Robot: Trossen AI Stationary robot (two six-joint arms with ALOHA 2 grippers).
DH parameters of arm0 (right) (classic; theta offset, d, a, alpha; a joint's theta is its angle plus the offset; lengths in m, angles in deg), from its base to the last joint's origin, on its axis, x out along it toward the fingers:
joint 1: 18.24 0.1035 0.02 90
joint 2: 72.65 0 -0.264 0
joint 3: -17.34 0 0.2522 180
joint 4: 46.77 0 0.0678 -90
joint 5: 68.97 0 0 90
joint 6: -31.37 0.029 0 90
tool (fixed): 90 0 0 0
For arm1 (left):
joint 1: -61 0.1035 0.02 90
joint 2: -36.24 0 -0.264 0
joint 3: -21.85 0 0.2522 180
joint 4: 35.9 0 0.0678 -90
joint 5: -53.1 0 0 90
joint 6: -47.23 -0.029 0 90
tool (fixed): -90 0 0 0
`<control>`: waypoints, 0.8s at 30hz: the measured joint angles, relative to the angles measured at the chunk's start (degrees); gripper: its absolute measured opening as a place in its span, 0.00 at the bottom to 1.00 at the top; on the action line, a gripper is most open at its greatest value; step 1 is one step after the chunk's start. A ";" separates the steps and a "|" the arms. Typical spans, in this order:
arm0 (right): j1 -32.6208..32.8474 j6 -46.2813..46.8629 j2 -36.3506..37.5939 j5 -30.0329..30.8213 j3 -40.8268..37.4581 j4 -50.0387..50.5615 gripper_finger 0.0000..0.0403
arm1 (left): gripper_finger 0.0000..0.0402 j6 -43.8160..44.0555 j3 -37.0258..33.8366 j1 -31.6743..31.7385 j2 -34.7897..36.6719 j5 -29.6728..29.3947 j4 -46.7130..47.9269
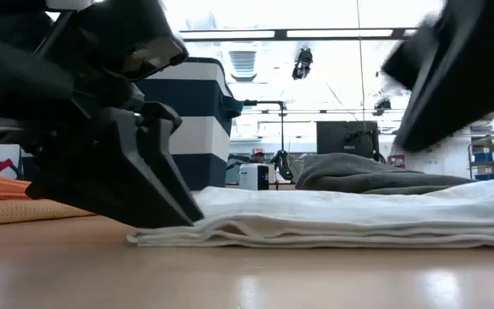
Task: Fold towel
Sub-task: Fold the white patterned kitchen towel
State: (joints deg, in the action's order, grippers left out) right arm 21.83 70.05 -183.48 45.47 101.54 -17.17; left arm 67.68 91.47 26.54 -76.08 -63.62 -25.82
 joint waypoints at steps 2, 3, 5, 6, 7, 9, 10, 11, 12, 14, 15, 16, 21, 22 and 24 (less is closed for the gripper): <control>1.61 0.82 2.24 2.03 0.75 2.95 0.03 | 0.31 -0.62 -0.02 0.00 1.23 -0.76 3.64; 2.51 1.64 3.02 3.32 0.98 4.31 0.03 | 0.32 -0.60 0.01 0.00 2.28 -1.40 6.68; 4.33 4.92 3.96 5.22 1.09 9.09 0.02 | 0.33 0.42 -0.05 0.05 4.95 -3.46 14.72; 5.45 6.78 4.29 5.71 1.10 11.59 0.02 | 0.34 1.24 -0.07 0.13 6.40 -4.41 19.19; 6.59 9.00 4.62 6.18 1.14 13.58 0.02 | 0.34 2.56 -0.09 0.15 7.93 -5.13 22.60; 8.55 13.62 5.23 7.04 1.18 18.13 0.02 | 0.35 5.73 -0.15 0.19 11.40 -6.64 26.30; 9.53 16.03 5.29 7.11 1.18 20.56 0.02 | 0.35 6.68 -0.17 0.22 13.00 -7.82 25.97; 10.54 18.33 5.27 7.19 1.10 23.38 0.03 | 0.36 7.03 -0.25 0.22 14.21 -8.61 23.97; 11.30 20.77 5.16 7.29 0.87 25.82 0.03 | 0.36 6.79 -0.52 0.22 14.96 -9.09 20.90; 12.16 24.70 4.83 8.76 0.61 27.14 0.05 | 0.36 4.04 -1.60 0.20 15.34 -9.42 13.82; 12.62 26.32 4.81 10.22 0.45 27.50 0.06 | 0.36 1.90 -2.25 0.18 15.33 -9.42 8.30; 12.82 27.51 4.81 11.25 0.30 28.03 0.07 | 0.35 -0.12 -2.90 0.32 14.92 -9.44 2.38; 12.48 26.31 3.92 8.36 -0.11 28.32 0.13 | 0.34 -6.38 -4.50 1.68 8.65 -7.98 -14.53; 12.51 26.00 3.91 7.36 0.05 28.25 0.14 | 0.33 -6.52 -4.45 2.04 7.22 -7.45 -14.53; 13.27 24.97 4.00 5.97 0.95 27.97 0.17 | 0.33 -6.32 -4.00 2.58 4.72 -6.80 -14.99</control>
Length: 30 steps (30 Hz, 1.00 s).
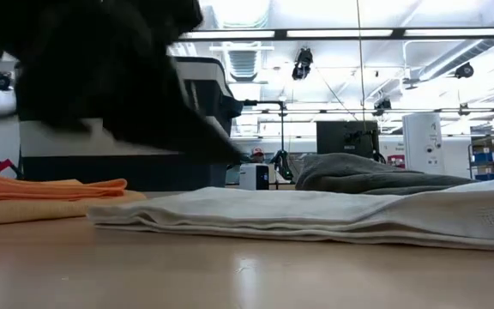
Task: Fold towel
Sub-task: Fold the white patterned kitchen towel
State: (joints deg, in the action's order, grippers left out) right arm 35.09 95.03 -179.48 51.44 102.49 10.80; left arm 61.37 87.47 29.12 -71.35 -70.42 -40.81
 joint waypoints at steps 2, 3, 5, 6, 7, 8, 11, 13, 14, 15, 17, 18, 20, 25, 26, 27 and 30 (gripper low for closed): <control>1.21 -2.17 0.04 -0.40 1.30 0.25 0.20 | 0.33 0.91 0.03 0.51 -2.46 0.20 0.20; 1.76 -3.55 0.04 -0.18 2.12 -0.10 0.21 | 0.33 1.45 0.02 0.77 -3.65 0.44 0.60; 2.77 -5.57 -0.02 1.13 3.22 -0.64 0.24 | 0.34 3.19 -0.02 1.38 -5.66 1.05 1.02; 2.99 -6.51 -0.19 1.20 3.35 -1.00 0.26 | 0.34 3.78 0.17 1.60 -6.15 1.09 1.12; 3.10 -6.86 -0.60 1.20 3.34 -0.91 0.27 | 0.35 4.60 0.24 1.72 -6.67 1.15 1.14; 3.22 -6.87 -1.09 1.18 3.25 -0.36 0.28 | 0.35 5.06 0.27 1.80 -7.13 0.92 1.07; 3.55 -6.40 -2.03 1.12 3.13 3.25 0.32 | 0.36 5.54 0.39 1.79 -7.24 0.91 3.02; 3.74 -5.27 -2.51 1.06 3.16 6.02 0.33 | 0.36 5.66 0.39 1.79 -6.78 1.22 4.83; 3.74 -4.88 -2.60 0.68 3.12 7.61 0.34 | 0.36 5.66 0.33 1.79 -6.64 1.35 5.36; 3.74 -4.73 -2.60 0.45 3.10 8.62 0.34 | 0.36 5.64 0.33 1.79 -6.53 1.30 5.53; 3.72 -4.72 -2.58 0.63 3.13 8.94 0.35 | 0.35 5.64 0.25 1.79 -6.43 1.42 5.81; 3.70 -4.69 -2.54 0.64 3.13 8.73 0.35 | 0.34 5.70 0.25 1.79 -6.43 1.46 5.80; 3.68 -4.46 -2.49 0.68 3.13 6.85 0.35 | 0.33 6.01 0.24 1.77 -6.45 1.47 5.79; 3.81 -4.28 -3.91 -0.61 3.21 -3.87 0.33 | 0.31 6.74 0.14 1.77 -6.49 1.60 5.33; 3.81 -4.19 -4.43 -0.88 3.22 -5.77 0.32 | 0.31 6.64 0.11 1.72 -6.51 1.61 5.10; 3.80 -3.67 -4.95 -0.89 3.23 -6.78 0.31 | 0.31 6.53 0.08 1.70 -6.52 1.62 4.91; 3.24 0.20 -6.67 -2.43 3.24 -4.07 0.27 | 0.32 6.47 0.04 1.70 -6.54 1.64 4.78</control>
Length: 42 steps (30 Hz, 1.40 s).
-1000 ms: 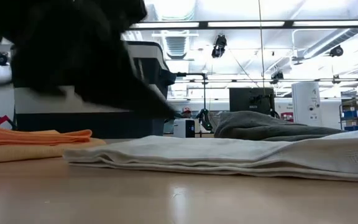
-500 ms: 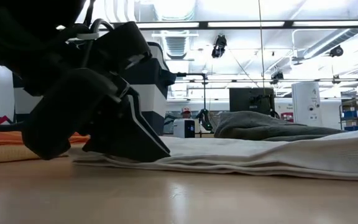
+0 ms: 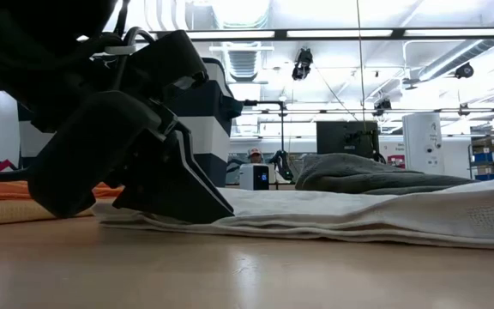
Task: Fold towel
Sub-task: Fold the white patterned kitchen towel
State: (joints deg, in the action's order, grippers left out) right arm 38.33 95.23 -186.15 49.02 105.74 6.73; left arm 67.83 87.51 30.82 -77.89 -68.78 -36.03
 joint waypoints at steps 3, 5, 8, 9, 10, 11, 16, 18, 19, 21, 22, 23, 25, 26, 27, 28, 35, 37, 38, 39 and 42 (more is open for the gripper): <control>-1.29 6.09 -0.22 -3.39 -0.07 5.18 0.23 | 0.34 0.04 -0.02 -0.03 0.00 0.03 0.04; -1.54 7.90 0.44 -4.22 -0.07 6.33 0.21 | 0.34 0.04 -0.02 -0.04 0.00 0.16 0.02; -1.28 7.94 1.58 -2.85 0.03 7.69 0.18 | 0.35 0.04 -0.02 -0.04 0.00 0.17 -0.01; -1.23 7.88 1.80 -2.46 0.04 8.58 0.17 | 0.35 0.05 -0.02 -0.06 0.00 0.17 -0.04; -1.37 7.88 1.86 -1.98 0.06 9.22 0.16 | 0.34 0.05 -0.02 -0.06 0.00 0.21 -0.04; -1.48 7.93 1.93 -1.50 0.07 9.85 0.16 | 0.34 0.07 -0.02 -0.07 0.00 0.27 -0.08; -2.73 7.51 2.06 0.71 0.07 11.15 0.14 | 0.31 0.04 -0.02 -0.15 -0.02 0.32 -0.28; -3.37 6.70 2.06 2.28 0.07 10.95 0.15 | 0.31 0.05 -0.02 -0.15 -0.02 0.31 -0.31; -3.81 6.18 2.06 2.97 0.07 10.90 0.15 | 0.31 0.04 -0.02 -0.15 -0.02 0.33 -0.35; -4.71 5.79 2.06 3.92 0.07 10.90 0.17 | 0.31 0.04 -0.02 -0.15 -0.02 0.35 -0.35; -5.13 5.65 2.06 3.92 0.07 10.88 0.17 | 0.31 0.04 -0.02 -0.15 -0.02 0.35 -0.35; -5.42 5.59 2.06 3.59 0.07 10.86 0.18 | 0.32 0.06 -0.02 -0.15 -0.02 0.35 -0.35; -5.58 5.72 2.06 2.54 0.07 10.58 0.19 | 0.33 0.32 -0.02 -0.13 -0.04 0.35 -0.48; -5.56 5.76 2.06 1.85 0.07 10.33 0.20 | 0.33 0.41 -0.02 -0.13 -0.04 0.35 -0.52; -5.51 5.76 2.06 1.41 0.07 10.05 0.20 | 0.33 0.44 -0.02 -0.13 -0.04 0.35 -0.52; -5.48 5.76 2.06 0.97 0.04 9.61 0.21 | 0.34 0.47 -0.02 -0.13 -0.04 0.35 -0.52; -6.01 6.08 2.05 0.08 -0.59 8.88 0.20 | 0.33 0.50 -0.02 -0.14 -0.04 0.35 -0.52; -6.48 6.85 1.99 -0.28 -0.92 8.88 0.19 | 0.32 0.50 -0.02 -0.15 -0.04 0.38 -0.55; -6.70 6.97 1.99 -0.97 -0.94 8.88 0.18 | 0.31 0.50 -0.02 -0.15 -0.04 0.44 -0.55; -6.87 7.05 1.99 -1.81 -1.01 8.75 0.18 | 0.31 0.50 -0.02 -0.15 -0.04 0.48 -0.56; -6.91 7.54 1.97 -3.83 -1.33 8.36 0.16 | 0.30 0.50 -0.02 -0.15 -0.04 0.50 -0.57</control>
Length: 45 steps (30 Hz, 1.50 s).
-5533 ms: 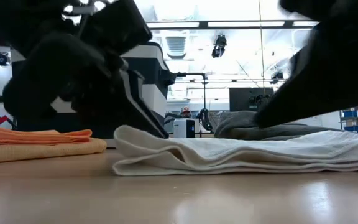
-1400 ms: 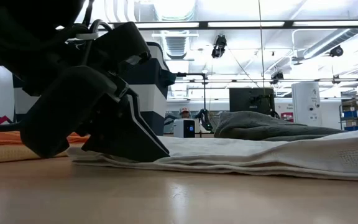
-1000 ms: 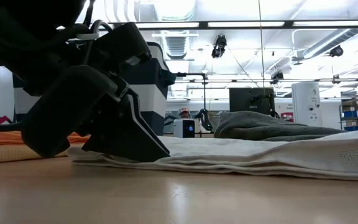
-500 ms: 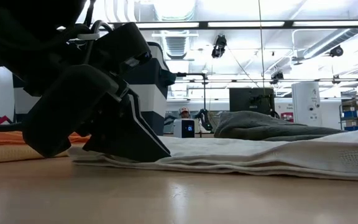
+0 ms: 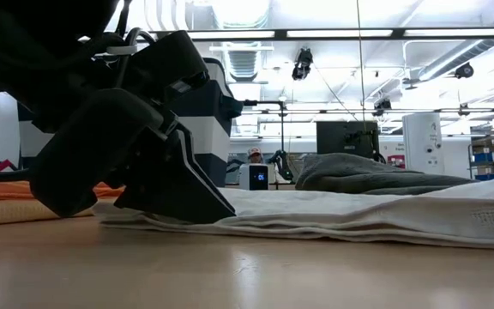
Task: Fold towel
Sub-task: Fold the white patterned kitchen towel
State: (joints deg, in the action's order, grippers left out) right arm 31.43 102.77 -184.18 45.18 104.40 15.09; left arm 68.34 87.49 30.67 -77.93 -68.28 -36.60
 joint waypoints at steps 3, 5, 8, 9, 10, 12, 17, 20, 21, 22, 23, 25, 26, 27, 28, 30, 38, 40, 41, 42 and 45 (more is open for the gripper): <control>0.07 0.02 0.00 -1.18 -0.77 -2.34 0.14 | 0.30 0.00 0.00 0.00 0.00 0.02 -0.02; 0.00 -0.24 0.00 -1.14 -1.80 -3.51 0.14 | 0.31 0.00 0.00 0.01 0.00 0.00 -0.01; -0.57 0.01 0.10 -0.34 -3.62 -4.16 0.14 | 0.33 0.00 0.00 0.02 0.00 -0.03 0.00; -0.70 0.15 0.17 -0.37 -4.10 -4.15 0.14 | 0.33 0.00 0.00 0.02 0.00 -0.05 0.00; -0.76 0.21 0.21 -0.52 -4.42 -4.11 0.14 | 0.34 0.00 0.00 0.02 0.00 -0.04 0.07; -0.70 0.26 0.30 -1.62 -4.59 -3.89 0.15 | 0.35 -0.04 0.05 0.02 0.00 -0.06 0.36; 1.60 2.74 0.90 -3.53 -4.27 -2.78 0.18 | 0.34 -0.81 0.10 0.02 0.00 -0.04 0.46; 3.14 4.84 1.65 -5.04 -3.75 -1.55 0.18 | 0.33 -0.92 0.11 0.02 0.00 0.03 0.38; 3.71 5.17 1.96 -5.37 -3.65 -1.29 0.19 | 0.33 -0.95 0.11 0.02 0.00 0.04 0.39; 4.15 5.18 2.27 -5.69 -3.63 -1.23 0.19 | 0.33 -1.05 0.11 0.00 0.00 0.00 0.42; 4.50 5.19 2.45 -5.34 -3.41 -1.34 0.19 | 0.33 -1.13 0.07 0.00 0.00 -0.04 0.46; 4.70 5.02 2.65 -3.67 -2.97 -2.03 0.19 | 0.34 -1.31 0.07 0.00 0.00 -0.21 0.39; 4.64 4.51 2.67 -2.77 -2.85 -2.13 0.18 | 0.34 -1.33 0.06 0.00 0.00 -0.31 0.37; 4.51 3.98 2.67 -2.50 -2.84 -2.46 0.18 | 0.35 -1.33 0.04 0.00 0.00 -0.45 0.35; 4.46 3.12 2.65 -2.30 -2.85 -2.99 0.18 | 0.35 -1.33 0.04 0.00 0.00 -0.52 0.35; 4.61 -0.11 2.43 -2.08 -2.91 -5.45 0.18 | 0.36 -1.33 0.00 0.00 0.00 -0.51 0.33; 4.59 -14.40 -0.15 1.08 -2.86 -8.61 0.24 | 0.36 -1.31 0.00 0.00 0.00 -0.61 0.26; 4.63 -16.32 -0.37 1.39 -2.85 -8.59 0.28 | 0.35 -1.25 0.00 0.00 0.00 -0.61 0.23; 4.65 -16.97 -0.37 1.37 -2.85 -8.63 0.30 | 0.35 -1.25 0.00 0.00 0.00 -0.62 0.21; 4.62 -17.22 -0.37 1.38 -2.84 -8.62 0.32 | 0.35 -1.24 0.00 0.00 0.00 -0.62 0.17; 4.73 -17.49 -0.37 1.39 -2.84 -8.57 0.37 | 0.35 -1.18 0.00 0.00 0.00 -0.61 0.13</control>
State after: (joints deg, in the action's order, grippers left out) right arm 36.15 85.28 -184.55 46.57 101.56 6.52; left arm 67.16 87.49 30.67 -77.93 -68.89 -36.47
